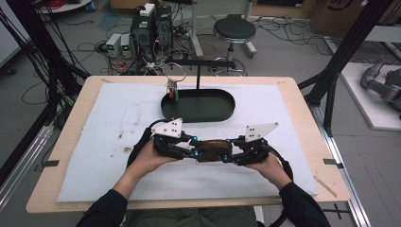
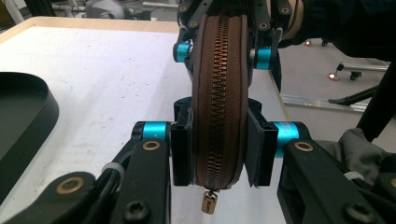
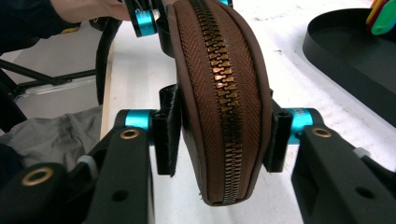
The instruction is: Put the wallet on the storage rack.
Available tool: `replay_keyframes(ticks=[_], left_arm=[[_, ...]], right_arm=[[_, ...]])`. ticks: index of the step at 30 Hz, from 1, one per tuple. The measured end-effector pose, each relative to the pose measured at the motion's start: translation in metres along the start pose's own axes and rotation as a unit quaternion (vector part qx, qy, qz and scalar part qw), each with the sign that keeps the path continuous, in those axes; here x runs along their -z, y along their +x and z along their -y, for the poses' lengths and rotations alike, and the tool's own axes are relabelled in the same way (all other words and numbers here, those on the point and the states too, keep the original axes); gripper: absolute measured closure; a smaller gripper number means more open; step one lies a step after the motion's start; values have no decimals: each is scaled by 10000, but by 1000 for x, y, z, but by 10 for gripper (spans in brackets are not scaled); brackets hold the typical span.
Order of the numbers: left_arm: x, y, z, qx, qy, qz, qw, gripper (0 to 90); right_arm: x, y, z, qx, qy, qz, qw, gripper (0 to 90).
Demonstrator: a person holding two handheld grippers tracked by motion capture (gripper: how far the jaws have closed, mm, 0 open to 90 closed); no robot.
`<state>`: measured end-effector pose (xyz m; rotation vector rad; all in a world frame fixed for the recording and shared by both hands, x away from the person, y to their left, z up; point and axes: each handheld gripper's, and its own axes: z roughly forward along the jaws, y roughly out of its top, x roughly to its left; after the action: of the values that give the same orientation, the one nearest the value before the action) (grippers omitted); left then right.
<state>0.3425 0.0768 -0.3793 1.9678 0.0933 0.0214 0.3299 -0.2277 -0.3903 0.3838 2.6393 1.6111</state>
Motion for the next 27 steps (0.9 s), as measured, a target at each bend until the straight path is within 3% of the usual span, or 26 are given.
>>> replay_keyframes(ticks=[5,9,16,27], left_arm=[[2,1,0,87,-190,-44,9998,603],[8,1,-1,186,-348,-239,9989,482],[24,-3,1,236,-454,-631,9967,356],[56,-30,17,381,-671,-1353,9878,287]], right_arm=[[2,1,0,90,-78,-78,9999,647],[3,0,0,127,-97,30,9999,659],[9,-2,-4,66,-301,329,9990,662],[20,-14,-15,-173,-619,1077,9921,661]])
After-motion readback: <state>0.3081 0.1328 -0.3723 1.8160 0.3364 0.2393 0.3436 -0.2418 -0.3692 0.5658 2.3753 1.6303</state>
